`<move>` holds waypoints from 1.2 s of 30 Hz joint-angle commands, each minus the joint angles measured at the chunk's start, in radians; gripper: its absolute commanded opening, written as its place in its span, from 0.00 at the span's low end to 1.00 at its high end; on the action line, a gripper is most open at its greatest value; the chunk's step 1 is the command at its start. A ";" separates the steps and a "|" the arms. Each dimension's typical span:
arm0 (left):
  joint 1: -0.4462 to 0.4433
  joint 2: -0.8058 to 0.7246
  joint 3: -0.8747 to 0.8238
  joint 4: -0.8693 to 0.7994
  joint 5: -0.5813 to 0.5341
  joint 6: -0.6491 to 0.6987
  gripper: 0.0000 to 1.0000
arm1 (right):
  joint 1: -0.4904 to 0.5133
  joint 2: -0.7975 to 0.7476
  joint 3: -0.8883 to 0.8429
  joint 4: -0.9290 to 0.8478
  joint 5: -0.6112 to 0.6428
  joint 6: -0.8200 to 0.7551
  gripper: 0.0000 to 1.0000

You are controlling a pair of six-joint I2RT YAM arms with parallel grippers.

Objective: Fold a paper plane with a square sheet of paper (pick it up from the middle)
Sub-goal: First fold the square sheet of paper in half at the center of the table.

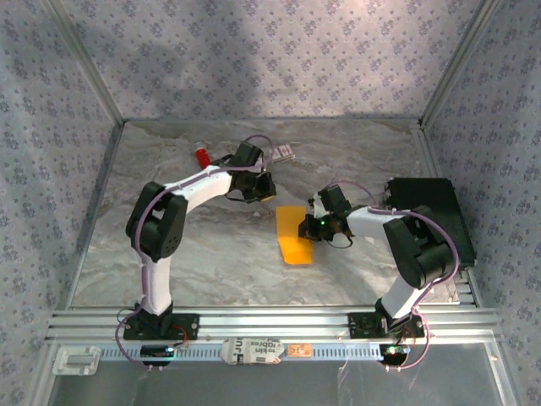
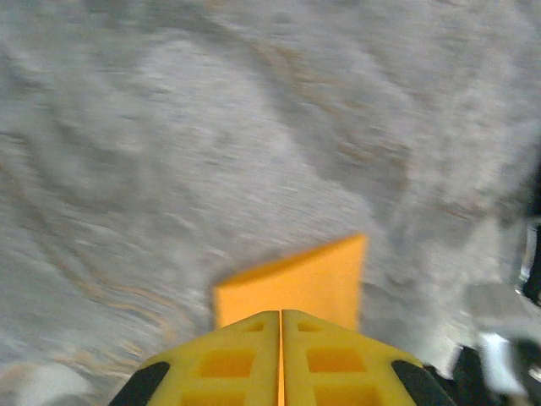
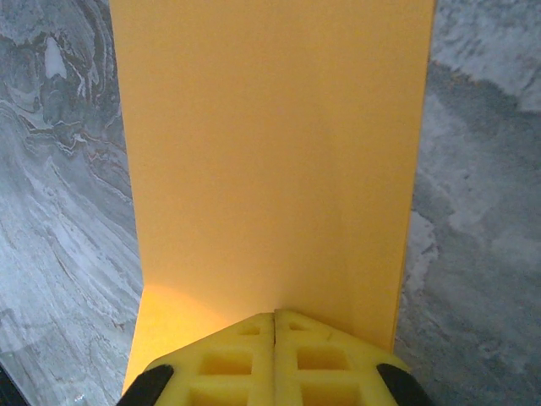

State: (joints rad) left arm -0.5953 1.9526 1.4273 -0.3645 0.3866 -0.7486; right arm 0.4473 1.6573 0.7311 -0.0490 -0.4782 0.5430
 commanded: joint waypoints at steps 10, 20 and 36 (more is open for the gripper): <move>-0.153 -0.130 -0.333 0.235 0.162 -0.143 0.06 | -0.001 -0.016 -0.036 -0.116 0.070 0.005 0.00; -0.164 -0.124 -0.400 0.351 0.197 -0.187 0.08 | -0.001 -0.014 -0.047 -0.106 0.071 0.009 0.00; -0.187 -0.033 -0.427 0.242 0.209 -0.095 0.07 | -0.001 -0.007 -0.046 -0.107 0.069 0.009 0.00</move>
State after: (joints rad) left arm -0.7753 1.8900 1.0245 -0.0837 0.5838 -0.8818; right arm 0.4473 1.6341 0.7177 -0.0700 -0.4599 0.5453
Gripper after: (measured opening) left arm 0.076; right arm 0.052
